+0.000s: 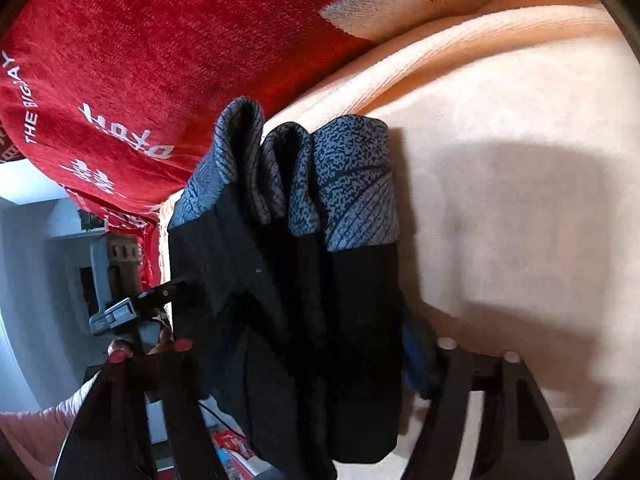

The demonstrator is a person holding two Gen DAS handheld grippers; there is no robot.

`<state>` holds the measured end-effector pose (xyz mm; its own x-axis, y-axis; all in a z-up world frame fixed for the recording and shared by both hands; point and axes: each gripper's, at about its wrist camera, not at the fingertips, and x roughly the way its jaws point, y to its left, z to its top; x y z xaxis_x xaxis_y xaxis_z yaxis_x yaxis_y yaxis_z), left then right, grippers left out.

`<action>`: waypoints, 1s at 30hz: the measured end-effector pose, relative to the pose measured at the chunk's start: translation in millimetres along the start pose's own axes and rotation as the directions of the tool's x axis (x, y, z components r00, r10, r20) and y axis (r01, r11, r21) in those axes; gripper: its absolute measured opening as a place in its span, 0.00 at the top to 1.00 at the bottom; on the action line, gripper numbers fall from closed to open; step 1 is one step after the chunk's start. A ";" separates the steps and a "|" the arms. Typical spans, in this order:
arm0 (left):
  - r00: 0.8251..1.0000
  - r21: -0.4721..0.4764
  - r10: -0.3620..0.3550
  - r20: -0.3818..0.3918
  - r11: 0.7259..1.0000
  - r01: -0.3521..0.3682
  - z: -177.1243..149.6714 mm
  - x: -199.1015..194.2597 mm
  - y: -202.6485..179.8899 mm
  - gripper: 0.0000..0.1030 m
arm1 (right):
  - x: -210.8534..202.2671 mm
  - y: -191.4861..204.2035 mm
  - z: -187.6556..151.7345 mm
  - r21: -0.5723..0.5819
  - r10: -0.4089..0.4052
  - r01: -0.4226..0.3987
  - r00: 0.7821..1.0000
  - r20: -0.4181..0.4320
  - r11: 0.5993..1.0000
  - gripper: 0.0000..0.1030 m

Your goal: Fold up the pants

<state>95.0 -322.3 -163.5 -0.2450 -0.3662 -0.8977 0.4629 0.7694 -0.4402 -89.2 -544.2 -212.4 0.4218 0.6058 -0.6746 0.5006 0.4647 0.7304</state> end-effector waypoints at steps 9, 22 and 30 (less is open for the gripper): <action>0.998 0.038 0.016 0.064 0.999 -0.018 -16.7 -35.3 -20.9 0.38 | -11.8 17.7 -9.7 0.006 0.033 -0.033 0.998 0.049 0.999 0.59; 0.999 0.124 0.004 0.044 0.992 -0.009 -79.2 -107.1 -8.3 0.39 | -37.4 59.8 -93.7 0.028 0.063 -0.066 0.994 0.094 0.997 0.60; 0.998 0.146 0.057 0.014 0.988 -0.058 -127.6 -95.6 22.6 0.39 | -7.5 49.5 -147.7 0.088 0.044 -0.050 0.996 0.073 0.995 0.60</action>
<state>20.2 -203.1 -85.2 -0.2064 -0.3295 -0.9213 0.5958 0.7046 -0.3854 -179.2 -430.4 -155.3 0.4976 0.5764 -0.6482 0.5434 0.3753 0.7509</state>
